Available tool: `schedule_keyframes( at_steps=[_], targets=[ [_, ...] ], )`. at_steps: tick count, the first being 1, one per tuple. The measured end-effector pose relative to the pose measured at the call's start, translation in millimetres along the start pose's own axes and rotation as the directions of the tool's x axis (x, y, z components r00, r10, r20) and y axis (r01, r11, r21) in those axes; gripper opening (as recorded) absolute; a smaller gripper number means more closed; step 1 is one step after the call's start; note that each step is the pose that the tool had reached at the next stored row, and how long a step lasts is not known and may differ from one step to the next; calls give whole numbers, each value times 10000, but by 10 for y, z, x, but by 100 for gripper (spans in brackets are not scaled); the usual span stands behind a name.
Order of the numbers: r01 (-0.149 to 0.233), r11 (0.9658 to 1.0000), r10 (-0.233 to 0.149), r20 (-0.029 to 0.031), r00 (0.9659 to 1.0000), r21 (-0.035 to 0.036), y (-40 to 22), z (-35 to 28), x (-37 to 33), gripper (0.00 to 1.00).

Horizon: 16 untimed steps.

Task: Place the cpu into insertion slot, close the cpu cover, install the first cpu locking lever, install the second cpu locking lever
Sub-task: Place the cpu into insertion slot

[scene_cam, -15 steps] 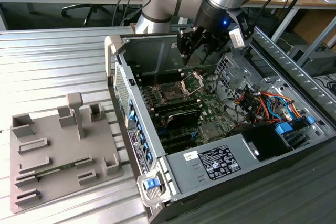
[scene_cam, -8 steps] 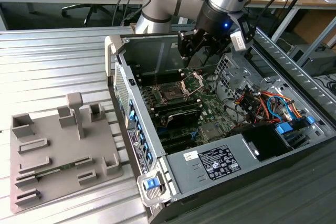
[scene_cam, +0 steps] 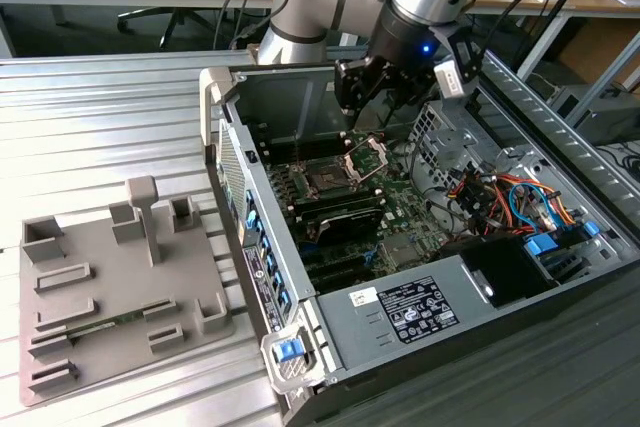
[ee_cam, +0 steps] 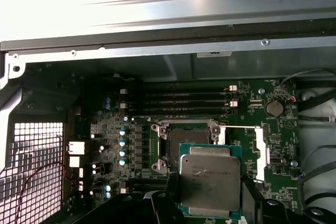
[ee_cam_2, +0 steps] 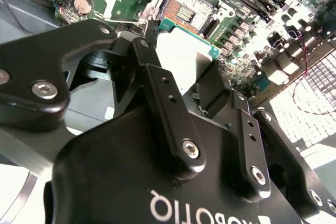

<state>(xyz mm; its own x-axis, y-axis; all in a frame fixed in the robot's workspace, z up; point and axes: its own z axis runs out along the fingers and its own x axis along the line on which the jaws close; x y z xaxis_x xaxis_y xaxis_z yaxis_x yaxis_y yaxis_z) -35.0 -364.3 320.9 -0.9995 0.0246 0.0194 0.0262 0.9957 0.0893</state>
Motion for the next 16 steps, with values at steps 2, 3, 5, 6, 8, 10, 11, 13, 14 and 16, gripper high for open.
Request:
schedule_keyframes(
  at_steps=[2,3,5,6,8,10,11,13,14,16],
  targets=[
    [-1,10000,1,0,10000,0,-1,7,0,55],
    [-1,10000,1,1,10000,-1,-1,9,0,55],
    [-1,10000,1,1,10000,-1,-1,14,0,55],
    [-1,10000,1,1,10000,0,-1,17,0,55],
    [-1,10000,1,1,10000,0,-2,22,0,55],
    [-1,10000,1,1,10000,-1,-2,26,0,55],
    [-1,10000,1,1,10000,-1,-3,30,0,55],
    [-1,10000,1,1,10000,-1,-3,35,0,55],
    [-1,10000,1,1,10000,0,-3,37,0,55],
    [-1,10000,1,0,10000,0,-4,44,-1,55]
  ],
)
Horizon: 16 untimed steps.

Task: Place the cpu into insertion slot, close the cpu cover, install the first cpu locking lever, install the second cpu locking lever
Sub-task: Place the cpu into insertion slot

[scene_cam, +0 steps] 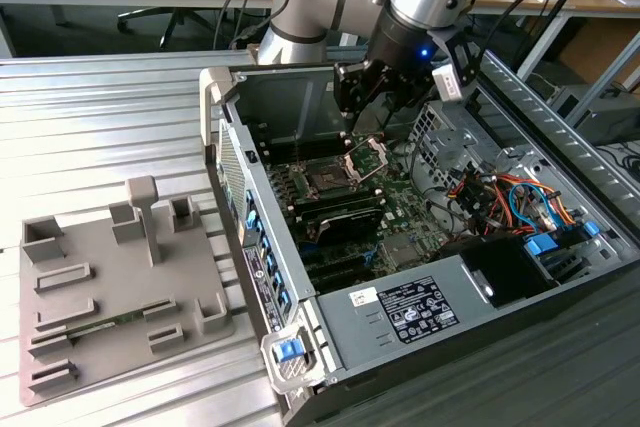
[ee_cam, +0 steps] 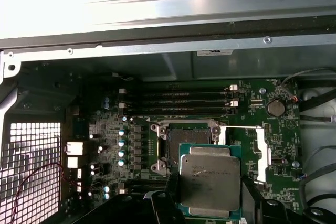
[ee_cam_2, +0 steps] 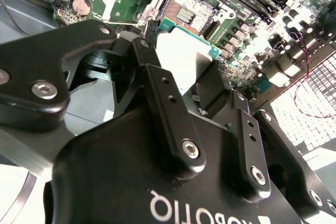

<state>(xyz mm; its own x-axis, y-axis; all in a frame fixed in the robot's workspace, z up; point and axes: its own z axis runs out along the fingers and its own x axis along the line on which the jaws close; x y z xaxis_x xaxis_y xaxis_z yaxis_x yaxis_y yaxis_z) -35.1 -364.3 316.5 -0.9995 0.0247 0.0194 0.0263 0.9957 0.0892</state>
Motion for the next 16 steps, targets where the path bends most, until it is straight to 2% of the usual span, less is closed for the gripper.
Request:
schedule_keyframes(
  at_steps=[16],
  targets=[
    [0,10000,0,0,10000,0,-3,37,-1,55]
  ],
)
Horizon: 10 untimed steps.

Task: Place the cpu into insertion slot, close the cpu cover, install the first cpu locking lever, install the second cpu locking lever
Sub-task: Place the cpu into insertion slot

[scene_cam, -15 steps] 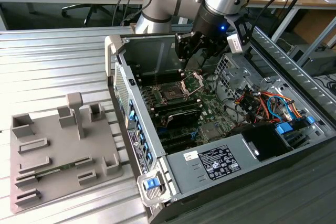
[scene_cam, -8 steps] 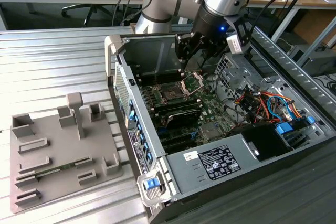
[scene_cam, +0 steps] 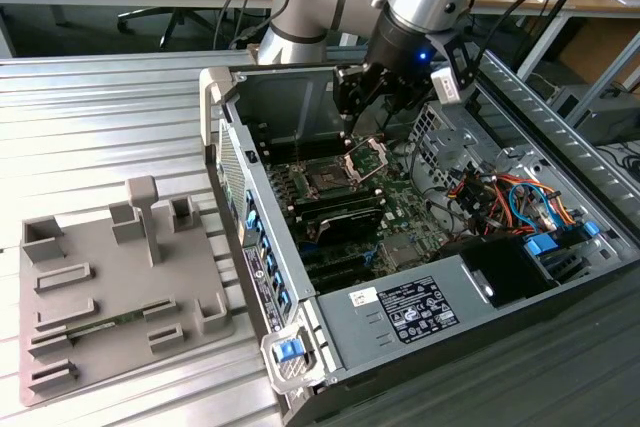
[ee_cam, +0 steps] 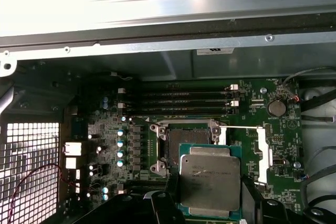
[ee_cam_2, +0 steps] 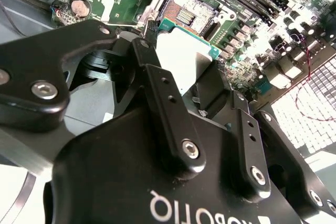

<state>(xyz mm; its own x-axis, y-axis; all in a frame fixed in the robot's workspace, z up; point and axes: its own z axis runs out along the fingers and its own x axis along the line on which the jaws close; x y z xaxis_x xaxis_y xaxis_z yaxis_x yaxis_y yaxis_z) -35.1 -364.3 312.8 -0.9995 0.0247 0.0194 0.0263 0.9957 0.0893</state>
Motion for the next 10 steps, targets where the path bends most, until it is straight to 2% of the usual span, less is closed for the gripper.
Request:
schedule_keyframes(
  at_steps=[10],
  targets=[
    [0,10000,0,0,10000,0,-2,22,0,55]
  ],
)
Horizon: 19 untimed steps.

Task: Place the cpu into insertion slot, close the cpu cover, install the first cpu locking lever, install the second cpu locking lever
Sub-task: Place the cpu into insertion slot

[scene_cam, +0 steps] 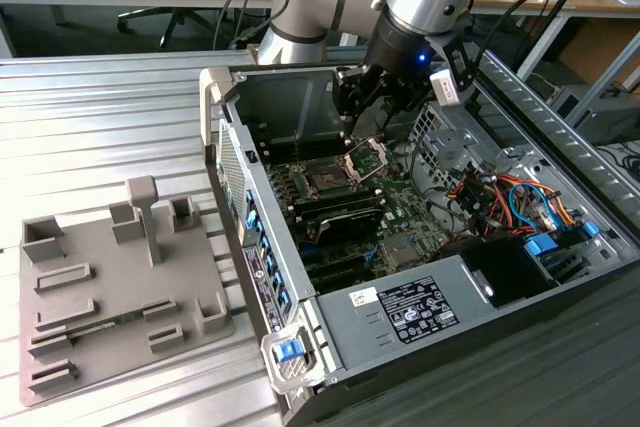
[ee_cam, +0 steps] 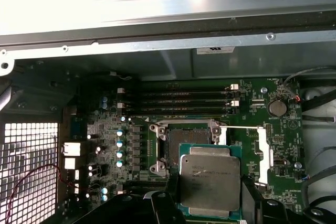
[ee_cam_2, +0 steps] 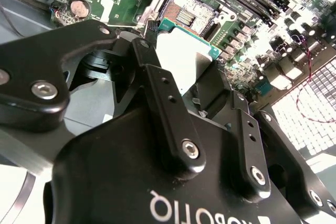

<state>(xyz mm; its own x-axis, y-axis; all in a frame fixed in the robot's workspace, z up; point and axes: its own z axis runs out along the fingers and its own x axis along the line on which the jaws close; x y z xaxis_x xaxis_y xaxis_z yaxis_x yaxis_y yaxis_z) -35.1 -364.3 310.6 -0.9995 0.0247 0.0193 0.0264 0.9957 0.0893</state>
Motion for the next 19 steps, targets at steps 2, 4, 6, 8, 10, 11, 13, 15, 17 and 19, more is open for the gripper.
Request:
schedule_keyframes(
  at_steps=[2,4,6,8,10,11,13,15,17,19],
  targets=[
    [0,10000,0,0,10000,0,0,4,0,55],
    [0,10000,0,0,10000,-1,-1,13,0,55],
    [0,10000,0,0,10000,0,-2,18,0,55],
    [0,10000,0,0,10000,0,-2,23,0,55],
    [0,10000,0,0,10000,0,-2,28,-1,55],
    [1,10000,-1,0,10000,0,-3,30,-1,55],
    [0,10000,0,0,10000,0,-3,34,-1,55],
    [0,10000,0,0,10000,0,-3,38,-1,55],
    [0,10000,0,0,10000,-1,-5,56,-1,55],
    [0,10000,0,0,10000,-1,-5,61,-1,55]
  ],
)
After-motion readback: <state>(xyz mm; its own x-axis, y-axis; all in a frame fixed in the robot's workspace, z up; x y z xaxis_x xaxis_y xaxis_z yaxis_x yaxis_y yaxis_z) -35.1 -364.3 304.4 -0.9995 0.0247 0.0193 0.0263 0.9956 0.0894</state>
